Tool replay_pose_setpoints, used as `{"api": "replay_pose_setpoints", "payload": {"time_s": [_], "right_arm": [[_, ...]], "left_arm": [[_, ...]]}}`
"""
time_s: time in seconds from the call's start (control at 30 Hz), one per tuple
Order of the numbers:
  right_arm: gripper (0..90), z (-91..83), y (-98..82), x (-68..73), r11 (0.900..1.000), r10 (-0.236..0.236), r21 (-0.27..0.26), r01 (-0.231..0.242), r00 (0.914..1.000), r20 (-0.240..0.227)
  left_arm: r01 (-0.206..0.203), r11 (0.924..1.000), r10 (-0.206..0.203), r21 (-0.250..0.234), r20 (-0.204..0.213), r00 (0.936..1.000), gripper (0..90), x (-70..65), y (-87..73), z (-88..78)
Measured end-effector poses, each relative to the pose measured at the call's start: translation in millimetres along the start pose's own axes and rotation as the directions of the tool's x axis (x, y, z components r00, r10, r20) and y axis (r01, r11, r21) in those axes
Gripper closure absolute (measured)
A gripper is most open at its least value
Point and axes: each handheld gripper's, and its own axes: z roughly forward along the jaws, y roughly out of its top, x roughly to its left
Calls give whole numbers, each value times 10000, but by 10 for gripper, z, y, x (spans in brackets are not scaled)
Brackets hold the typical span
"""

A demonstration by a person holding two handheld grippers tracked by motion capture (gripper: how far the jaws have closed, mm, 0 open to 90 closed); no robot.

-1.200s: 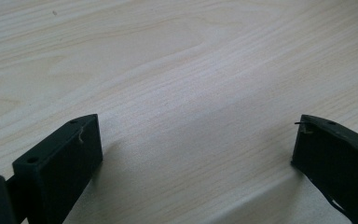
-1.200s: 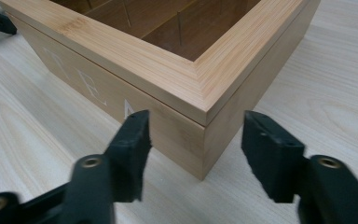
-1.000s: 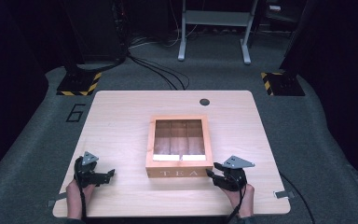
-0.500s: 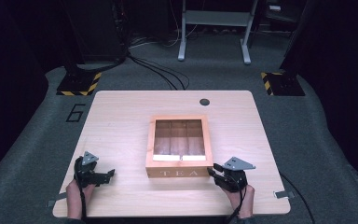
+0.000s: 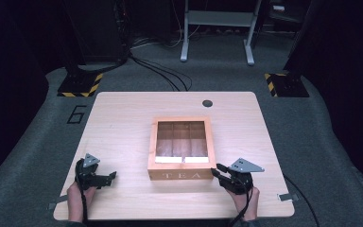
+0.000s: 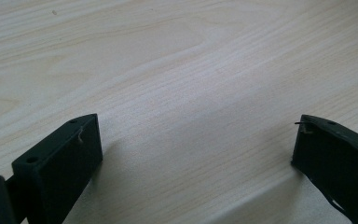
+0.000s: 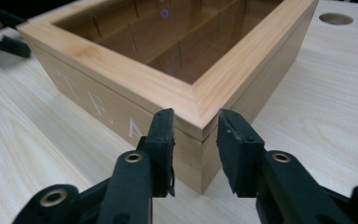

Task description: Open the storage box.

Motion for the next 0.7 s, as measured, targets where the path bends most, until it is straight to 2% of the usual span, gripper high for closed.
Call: {"api": "replay_pose_setpoints", "payload": {"time_s": [0.3,0.5,0.7], "right_arm": [[650,75,-38,18,9977,-258,628,247,9995,177],[682,66,-42,22,9983,-209,549,195,9995,256],[708,52,-57,-1,9993,14,362,-18,9999,103]], "left_arm": [[17,10000,-17,-16,-9,10000,12,-1,0,1],[2,10000,-2,2,1,10000,12,0,0,0],[11,10000,-11,-41,-31,10000,12,-2,-1,3]]}}
